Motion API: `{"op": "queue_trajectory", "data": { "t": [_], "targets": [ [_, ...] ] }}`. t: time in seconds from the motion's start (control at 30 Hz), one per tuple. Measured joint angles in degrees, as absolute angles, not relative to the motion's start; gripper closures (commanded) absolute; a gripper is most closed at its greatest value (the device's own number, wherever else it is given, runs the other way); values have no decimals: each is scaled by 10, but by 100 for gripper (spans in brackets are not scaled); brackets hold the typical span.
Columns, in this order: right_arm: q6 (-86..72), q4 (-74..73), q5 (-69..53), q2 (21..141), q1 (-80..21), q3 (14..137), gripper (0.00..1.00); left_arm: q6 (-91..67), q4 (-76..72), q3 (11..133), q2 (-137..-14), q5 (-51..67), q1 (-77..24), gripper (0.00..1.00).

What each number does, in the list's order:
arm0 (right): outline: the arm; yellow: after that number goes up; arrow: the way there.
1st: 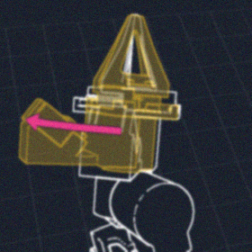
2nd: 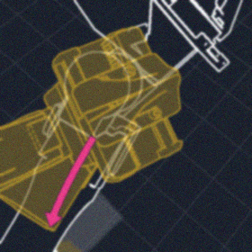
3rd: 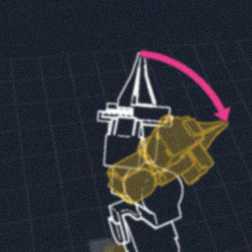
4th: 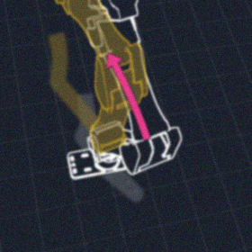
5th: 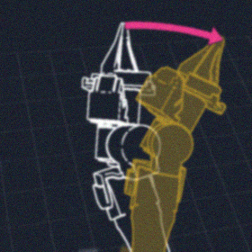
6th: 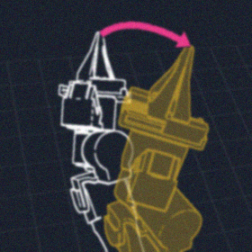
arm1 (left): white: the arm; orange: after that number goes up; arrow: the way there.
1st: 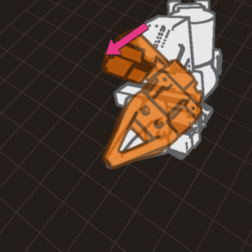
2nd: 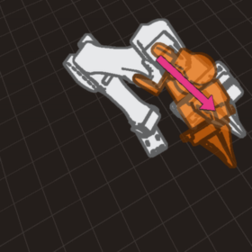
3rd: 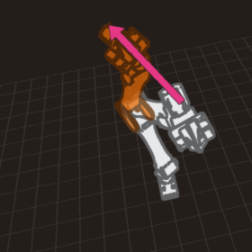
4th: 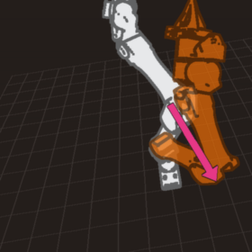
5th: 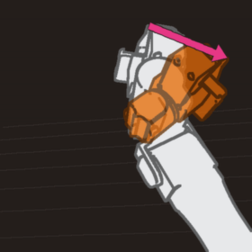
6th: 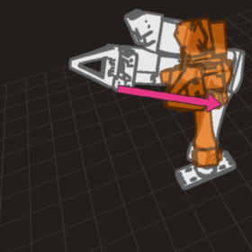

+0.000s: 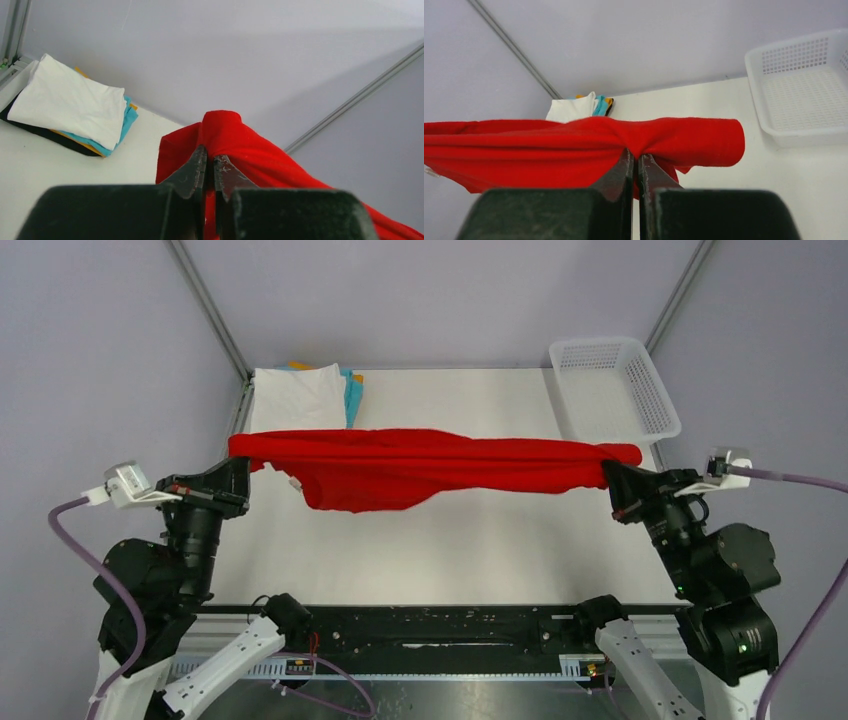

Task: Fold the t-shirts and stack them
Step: Flatten out the tshirt

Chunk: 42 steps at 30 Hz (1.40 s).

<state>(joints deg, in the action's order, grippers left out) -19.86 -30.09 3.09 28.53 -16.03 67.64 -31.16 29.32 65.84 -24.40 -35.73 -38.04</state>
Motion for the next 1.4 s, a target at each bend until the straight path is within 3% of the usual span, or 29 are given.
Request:
{"op": "queue_trajectory", "data": {
  "t": [0.27, 0.47, 0.53, 0.6, 0.63, 0.7, 0.73, 0.77, 0.8, 0.93, 1.17, 1.4],
  "targets": [
    [-208, -367, 7, 265, -161, 672, 100, -310, 302, 644, -234, -374, -381, 100],
    [-224, -383, 53, 371, -161, 621, 93, -340, 308, 623, -392, -460, -361, 100],
    [-227, -379, 69, 444, -161, 598, 76, -347, 300, 608, -480, -444, -310, 100],
    [-227, -374, 81, 531, -161, 588, 48, -356, 287, 594, -576, -394, -233, 100],
    [-223, -364, 85, 585, -160, 588, 39, -362, 287, 592, -627, -364, -195, 89],
    [-217, -341, 96, 682, -156, 592, 11, -368, 283, 594, -716, -319, -143, 48],
    [-216, -338, 100, 719, -154, 597, 2, -369, 286, 598, -755, -303, -126, 29],
    [-218, -339, 102, 749, -152, 604, 1, -369, 291, 606, -791, -287, -114, 7],
    [-216, -340, 105, 779, -149, 615, 1, -375, 298, 618, -825, -269, -108, 2],
    [-217, -332, 117, 799, -146, 625, 1, -373, 301, 641, -858, -212, -109, 1],
    [-236, -310, 157, 723, -144, 580, 1, -361, 265, 612, -745, -114, -152, 1],
    [-263, -311, 169, 661, -134, 515, 1, -358, 244, 535, -686, -68, -434, 1]
  ]
}}
